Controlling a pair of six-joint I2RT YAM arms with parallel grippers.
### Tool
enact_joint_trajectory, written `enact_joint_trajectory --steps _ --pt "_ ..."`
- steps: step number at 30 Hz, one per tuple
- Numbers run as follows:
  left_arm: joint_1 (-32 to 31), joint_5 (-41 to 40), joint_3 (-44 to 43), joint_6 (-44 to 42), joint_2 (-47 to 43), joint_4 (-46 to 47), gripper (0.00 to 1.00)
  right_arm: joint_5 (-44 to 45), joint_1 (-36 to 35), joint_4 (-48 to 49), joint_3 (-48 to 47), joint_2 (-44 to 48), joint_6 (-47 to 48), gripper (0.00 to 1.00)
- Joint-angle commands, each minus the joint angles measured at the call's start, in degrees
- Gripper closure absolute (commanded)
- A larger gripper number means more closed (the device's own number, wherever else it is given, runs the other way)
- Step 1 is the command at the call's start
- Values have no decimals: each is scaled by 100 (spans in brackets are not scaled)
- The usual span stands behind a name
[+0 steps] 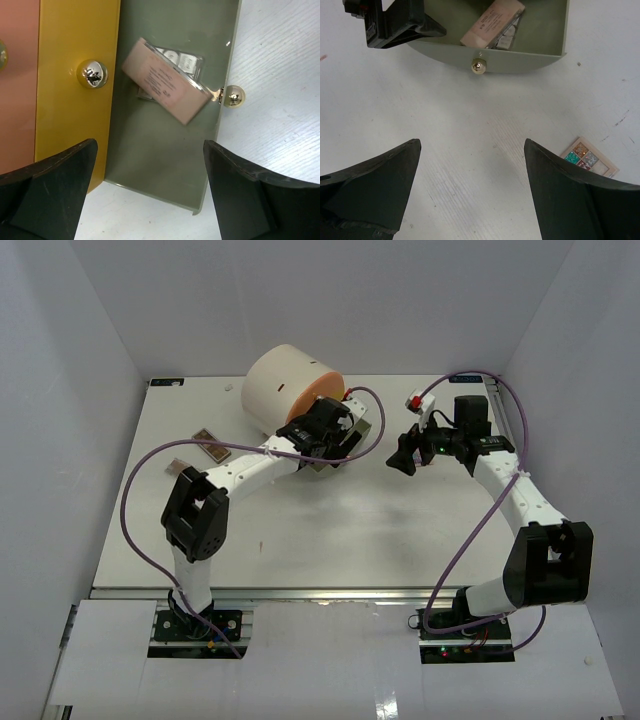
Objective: Organize the makeup
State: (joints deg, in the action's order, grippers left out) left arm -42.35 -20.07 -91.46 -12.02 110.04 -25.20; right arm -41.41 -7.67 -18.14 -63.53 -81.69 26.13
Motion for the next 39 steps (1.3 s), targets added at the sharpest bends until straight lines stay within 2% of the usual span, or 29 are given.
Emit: enact_joint_trajectory --steps 1,4,7,8,9,12,15,20,25,34,39 --pt "-2 427 -81 297 -778 94 2 184 55 158 46 -70 36 10" --pt "-2 672 99 557 -1197 111 2 717 55 169 -40 -182 -123 10" --pt "-2 782 564 764 -1913 211 2 1768 55 229 -165 -367 -538 10" --pt "-2 807 919 808 -2344 269 2 2071 47 276 -206 -471 -660 10" --pt "-2 811 980 815 -2416 322 2 2347 46 284 -213 -488 -679 10" --pt "102 692 2000 1045 -3608 470 2 3586 -57 259 -529 -1017 -1408 10" --pt "465 610 2773 1324 -4395 524 2 4410 -195 182 -765 -1468 -1817 10" --pt "1432 1018 4137 1740 -5529 573 2 5039 -407 60 -1181 -2277 -1956 10" --pt "1633 853 4962 1863 -6270 813 2 5425 -438 -162 -1684 -2905 -1919 10" --pt "1642 875 5037 1940 -6215 786 2 5710 -432 -151 -1894 -3432 -1676 10" --pt "1642 895 5023 1931 -6157 766 2 5294 -318 -67 -1799 -3442 -1611 9"
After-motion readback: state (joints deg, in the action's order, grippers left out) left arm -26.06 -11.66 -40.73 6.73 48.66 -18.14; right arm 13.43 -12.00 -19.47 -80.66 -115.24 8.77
